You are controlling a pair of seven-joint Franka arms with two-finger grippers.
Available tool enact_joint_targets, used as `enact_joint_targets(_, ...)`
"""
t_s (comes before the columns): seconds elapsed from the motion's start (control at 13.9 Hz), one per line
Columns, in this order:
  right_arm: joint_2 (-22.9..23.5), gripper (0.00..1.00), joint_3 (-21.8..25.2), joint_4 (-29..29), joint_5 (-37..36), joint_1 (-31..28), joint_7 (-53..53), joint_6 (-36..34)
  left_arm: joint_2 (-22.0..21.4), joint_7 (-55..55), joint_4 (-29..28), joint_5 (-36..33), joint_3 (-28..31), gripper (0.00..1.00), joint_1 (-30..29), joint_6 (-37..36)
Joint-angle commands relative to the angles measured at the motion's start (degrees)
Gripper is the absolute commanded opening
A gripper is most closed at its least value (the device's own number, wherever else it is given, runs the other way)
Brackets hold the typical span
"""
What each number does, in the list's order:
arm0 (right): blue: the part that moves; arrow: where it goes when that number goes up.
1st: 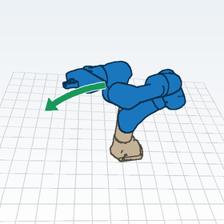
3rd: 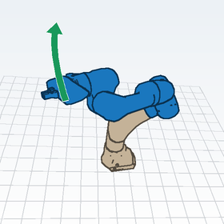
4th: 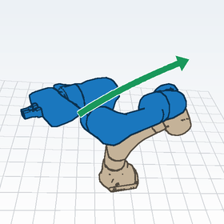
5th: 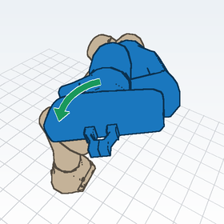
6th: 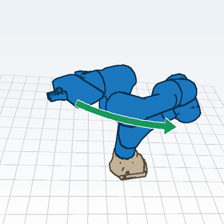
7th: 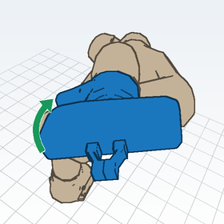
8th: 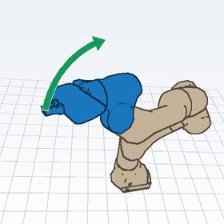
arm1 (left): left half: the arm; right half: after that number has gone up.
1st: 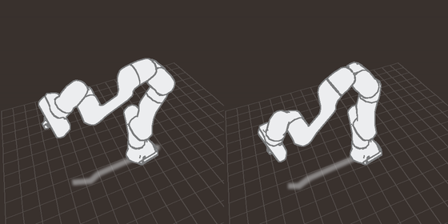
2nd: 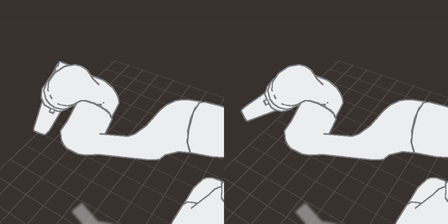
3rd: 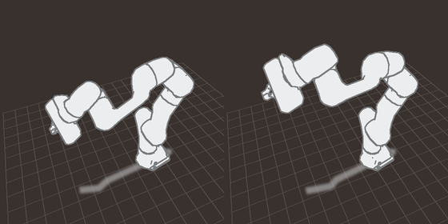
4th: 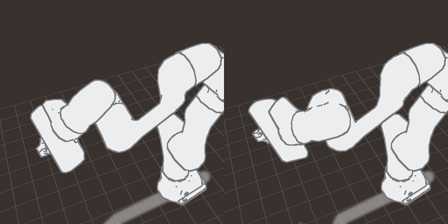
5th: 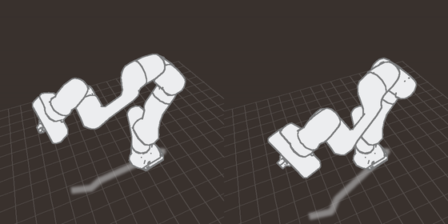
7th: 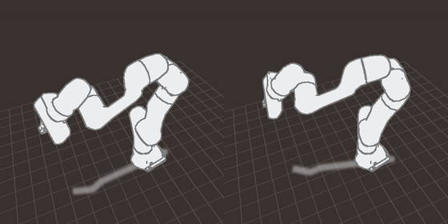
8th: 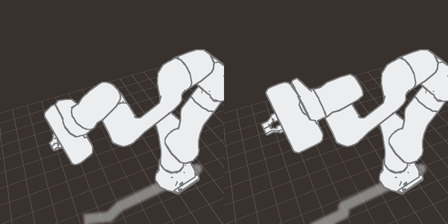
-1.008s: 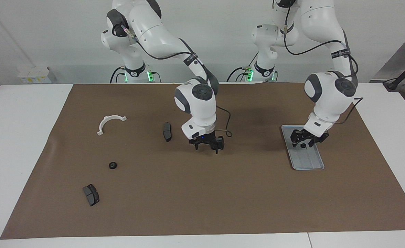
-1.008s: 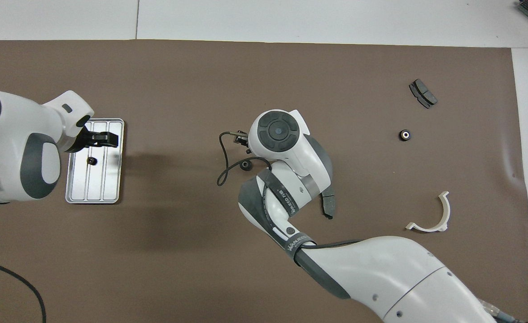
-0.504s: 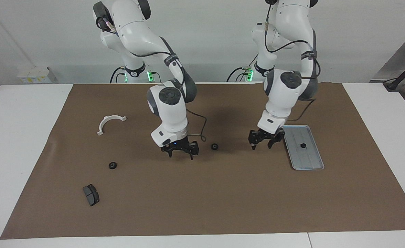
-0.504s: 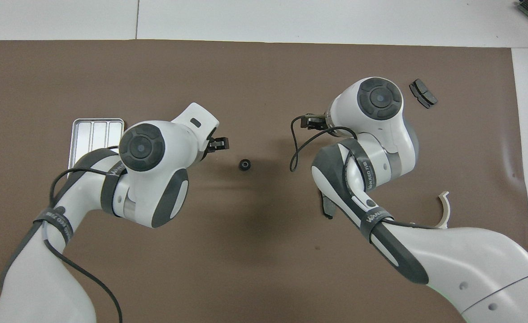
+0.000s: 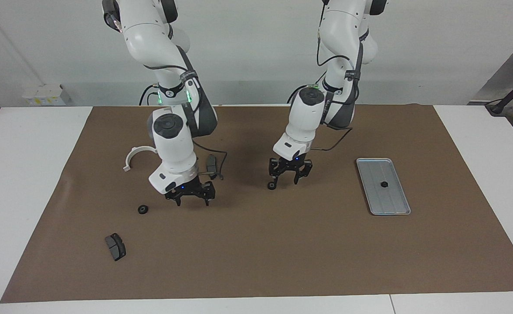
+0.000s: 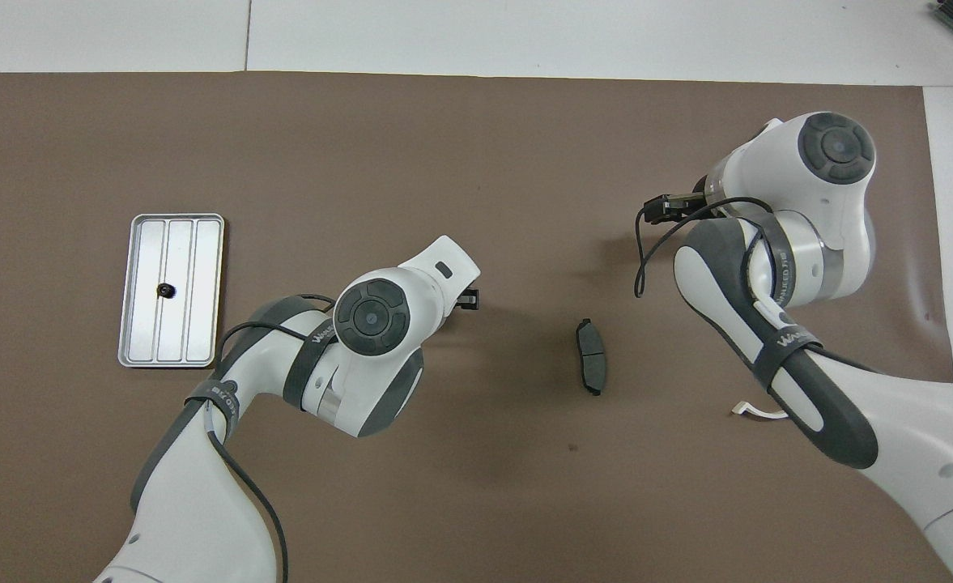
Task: Pick bearing gear from pile to tray
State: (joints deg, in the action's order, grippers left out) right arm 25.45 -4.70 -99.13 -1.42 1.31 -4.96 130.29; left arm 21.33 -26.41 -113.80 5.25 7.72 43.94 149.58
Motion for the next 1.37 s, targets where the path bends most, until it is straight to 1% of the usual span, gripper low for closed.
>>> enact_joint_targets(0.0, 1.7, 1.00, -0.9, -0.1, 2.8, -2.9, 4.7, 1.1, 0.1, 0.7, -0.5, 0.3, 1.2, 0.68, 1.5, 0.7)
enact_joint_targets(0.14, 2.6, 1.00, -0.8, -0.5, 2.8, -4.3, 6.1, 2.2, 0.2, 0.8, -0.7, 0.2, 1.2, 0.62, 1.5, 0.8)
enact_joint_targets(0.43, 2.5, 1.00, -0.8, -1.5, 2.8, -5.9, 6.0, 1.9, 0.6, 0.8, -1.2, 0.1, 1.2, 0.54, 2.6, 0.7)
enact_joint_targets(0.65, 2.5, 1.00, -0.8, -2.8, 2.8, -6.4, 6.1, 2.3, 0.6, 0.8, -1.3, 0.1, 1.2, 0.43, 2.7, 0.7)
enact_joint_targets(0.86, 2.2, 1.00, -0.8, -3.7, 2.7, -7.2, 6.1, 1.8, 0.6, 0.8, -1.3, 0.1, 1.2, 0.25, 2.7, 0.3)
enact_joint_targets(0.94, 2.0, 0.96, -0.8, -3.7, 2.7, -7.3, 6.1, 1.1, 0.5, 0.8, -1.3, 0.1, 1.2, 0.19, 2.7, 0.1)
enact_joint_targets(1.01, 1.9, 0.85, -0.7, -3.6, 2.7, -7.3, 6.1, 0.8, 0.5, 0.8, -1.3, 0.1, 1.2, 0.16, 2.6, -0.1)
enact_joint_targets(1.08, 1.8, 0.70, -0.7, -3.5, 2.6, -7.3, 6.1, 0.2, 0.5, 0.8, -0.7, 0.2, 1.2, 0.13, 1.9, -0.3)
enact_joint_targets(1.22, 1.5, 0.34, -0.7, -3.4, 2.4, -7.3, 6.1, -0.6, 0.6, 0.7, 1.5, 0.4, 1.2, 0.08, -0.3, -3.0)
enact_joint_targets(1.3, 1.5, 0.15, -0.7, -3.4, 2.3, -7.4, 6.1, -1.3, 0.6, 0.7, 4.0, 0.4, 1.2, 0.06, -2.4, -6.6)
